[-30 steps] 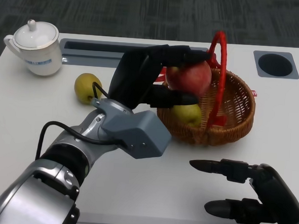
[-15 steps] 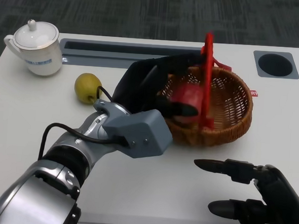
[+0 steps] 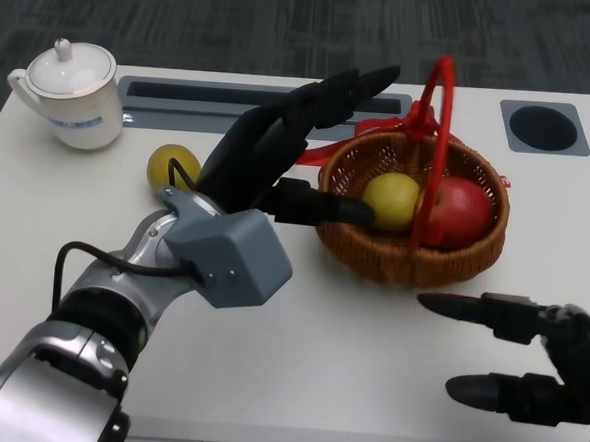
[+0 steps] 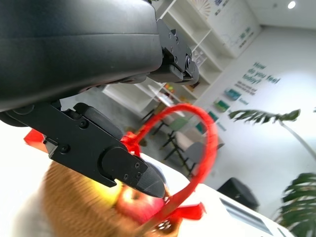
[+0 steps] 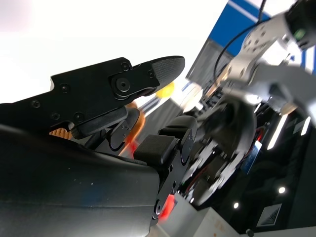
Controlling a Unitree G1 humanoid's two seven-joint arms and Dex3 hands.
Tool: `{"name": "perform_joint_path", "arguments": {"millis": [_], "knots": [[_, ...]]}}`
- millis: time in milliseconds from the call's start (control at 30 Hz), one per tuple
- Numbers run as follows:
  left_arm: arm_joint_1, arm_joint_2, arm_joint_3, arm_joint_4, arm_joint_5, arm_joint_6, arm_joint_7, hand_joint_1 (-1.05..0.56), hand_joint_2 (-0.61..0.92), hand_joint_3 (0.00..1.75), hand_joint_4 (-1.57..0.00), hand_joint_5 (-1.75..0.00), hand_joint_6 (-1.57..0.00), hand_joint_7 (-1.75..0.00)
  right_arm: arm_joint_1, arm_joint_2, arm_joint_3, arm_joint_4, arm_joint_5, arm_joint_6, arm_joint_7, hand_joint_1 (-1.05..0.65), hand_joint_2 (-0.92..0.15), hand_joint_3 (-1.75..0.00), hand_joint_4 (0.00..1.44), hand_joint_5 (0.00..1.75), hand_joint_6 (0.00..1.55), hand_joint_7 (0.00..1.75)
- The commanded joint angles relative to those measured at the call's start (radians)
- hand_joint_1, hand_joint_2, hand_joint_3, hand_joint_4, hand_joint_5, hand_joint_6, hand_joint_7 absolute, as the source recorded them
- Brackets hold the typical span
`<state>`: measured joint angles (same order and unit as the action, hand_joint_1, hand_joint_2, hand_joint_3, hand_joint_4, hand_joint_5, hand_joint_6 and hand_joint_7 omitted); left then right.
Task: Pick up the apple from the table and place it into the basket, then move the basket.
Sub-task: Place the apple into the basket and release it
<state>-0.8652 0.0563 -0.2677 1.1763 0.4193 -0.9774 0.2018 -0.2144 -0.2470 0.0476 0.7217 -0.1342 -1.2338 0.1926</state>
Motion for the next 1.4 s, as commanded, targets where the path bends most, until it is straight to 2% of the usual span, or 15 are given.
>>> {"name": "perform_joint_path", "arguments": {"millis": [33, 133, 300, 433, 700, 900, 1167, 1400], "knots": [[0.063, 0.041, 0.024, -0.056, -0.042, -0.067, -0.036, -0.43, 0.74, 0.00, -0.29, -0.03, -0.42, -0.03, -0.034, -0.060, -0.041, -0.014, -0.005, -0.011, -0.018, -0.60, -0.92, -0.08, 0.74, 0.00, 0.64, 0.00], [0.125, 0.065, 0.045, -0.110, -0.092, -0.114, -0.084, -0.38, 0.75, 0.00, -0.37, -0.05, -0.47, -0.03, -0.052, -0.098, -0.057, -0.024, -0.002, -0.004, -0.015, -0.60, -0.92, -0.08, 0.73, 0.00, 0.63, 0.00], [0.230, 0.097, 0.074, -0.204, -0.197, -0.149, -0.192, -0.39, 0.77, 0.01, -0.45, -0.05, -0.51, -0.02, -0.090, -0.139, -0.053, -0.006, 0.000, -0.010, -0.004, -0.60, -0.92, -0.09, 0.72, 0.00, 0.62, 0.00], [0.319, 0.125, 0.094, -0.288, -0.254, -0.135, -0.256, -0.41, 0.77, 0.00, -0.48, -0.04, -0.53, -0.02, -0.120, -0.154, -0.040, 0.012, 0.004, -0.009, 0.010, -0.59, -0.92, -0.09, 0.71, 0.00, 0.62, 0.00], [0.441, 0.155, 0.135, -0.366, -0.270, -0.143, -0.283, -0.45, 0.78, 0.00, -0.57, -0.05, -0.57, -0.02, -0.168, -0.164, -0.023, -0.003, -0.027, 0.060, 0.029, -0.57, -0.92, -0.05, 0.73, 0.01, 0.65, 0.01], [0.505, 0.174, 0.154, -0.419, -0.311, -0.112, -0.325, -0.46, 0.76, 0.00, -0.65, -0.05, -0.63, -0.03, -0.235, -0.171, 0.000, 0.024, -0.056, 0.084, 0.040, -0.49, -0.89, -0.01, 0.75, 0.01, 0.67, 0.01], [0.547, 0.181, 0.175, -0.461, -0.299, -0.082, -0.335, -0.46, 0.76, 0.00, -0.67, -0.03, -0.65, -0.02, -0.336, -0.207, 0.045, 0.089, -0.147, 0.104, 0.046, -0.45, -0.90, 0.00, 0.74, 0.00, 0.66, 0.00], [0.561, 0.179, 0.185, -0.483, -0.300, -0.078, -0.334, -0.46, 0.74, 0.00, -0.68, -0.02, -0.67, -0.01, -0.446, -0.219, 0.110, 0.215, -0.297, 0.135, -0.031, -0.44, -0.86, 0.00, 0.75, 0.01, 0.67, 0.00]]}}
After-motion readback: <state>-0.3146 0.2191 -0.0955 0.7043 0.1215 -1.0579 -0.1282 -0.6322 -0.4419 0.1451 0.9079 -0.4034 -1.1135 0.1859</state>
